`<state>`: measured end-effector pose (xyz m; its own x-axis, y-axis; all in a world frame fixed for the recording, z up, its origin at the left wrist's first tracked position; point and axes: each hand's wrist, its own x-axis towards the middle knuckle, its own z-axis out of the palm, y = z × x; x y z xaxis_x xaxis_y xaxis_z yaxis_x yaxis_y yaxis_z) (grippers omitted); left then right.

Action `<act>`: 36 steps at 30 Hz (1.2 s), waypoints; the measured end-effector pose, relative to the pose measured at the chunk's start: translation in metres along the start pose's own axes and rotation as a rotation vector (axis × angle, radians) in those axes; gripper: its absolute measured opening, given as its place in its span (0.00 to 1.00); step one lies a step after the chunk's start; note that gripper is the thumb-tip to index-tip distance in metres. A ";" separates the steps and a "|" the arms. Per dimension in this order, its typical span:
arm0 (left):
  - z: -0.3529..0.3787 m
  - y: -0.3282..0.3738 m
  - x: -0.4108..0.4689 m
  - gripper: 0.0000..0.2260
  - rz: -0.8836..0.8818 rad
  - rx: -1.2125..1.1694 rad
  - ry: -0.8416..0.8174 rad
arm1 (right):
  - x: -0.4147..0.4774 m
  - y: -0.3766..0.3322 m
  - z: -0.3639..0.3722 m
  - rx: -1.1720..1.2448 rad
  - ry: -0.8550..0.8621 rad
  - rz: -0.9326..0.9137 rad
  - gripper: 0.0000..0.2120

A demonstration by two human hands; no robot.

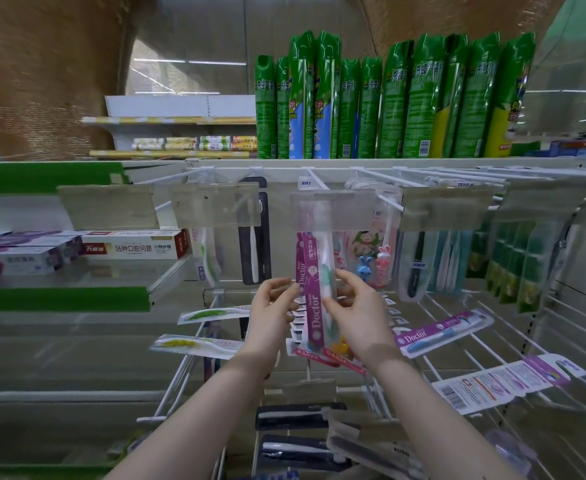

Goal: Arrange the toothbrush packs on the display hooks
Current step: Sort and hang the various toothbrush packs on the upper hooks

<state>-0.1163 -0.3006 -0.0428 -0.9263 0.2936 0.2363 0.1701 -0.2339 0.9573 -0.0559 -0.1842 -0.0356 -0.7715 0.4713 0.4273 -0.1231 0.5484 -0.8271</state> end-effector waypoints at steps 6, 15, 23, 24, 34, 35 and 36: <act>-0.001 0.002 0.015 0.12 -0.001 0.003 0.018 | 0.025 -0.002 0.007 -0.051 -0.002 0.001 0.26; 0.001 0.001 0.035 0.11 0.010 0.051 0.072 | 0.054 -0.005 0.019 -0.229 0.026 -0.035 0.20; -0.001 -0.001 0.034 0.10 -0.006 0.047 0.068 | 0.060 0.001 0.028 -0.396 0.015 0.023 0.27; -0.002 -0.001 0.033 0.10 -0.010 0.049 0.067 | 0.059 0.002 0.027 -0.399 0.014 0.039 0.29; -0.001 -0.011 0.015 0.02 -0.036 0.068 0.009 | 0.029 0.009 0.022 -0.306 0.042 0.086 0.29; -0.001 -0.013 0.013 0.02 -0.035 0.068 0.002 | 0.026 0.010 0.021 -0.294 0.044 0.091 0.29; 0.000 -0.014 0.011 0.03 -0.037 0.071 -0.007 | 0.022 0.011 0.019 -0.291 0.046 0.093 0.29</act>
<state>-0.1289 -0.2944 -0.0541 -0.9300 0.3072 0.2018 0.1596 -0.1569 0.9746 -0.0862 -0.1811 -0.0424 -0.7414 0.5556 0.3764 0.1357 0.6733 -0.7268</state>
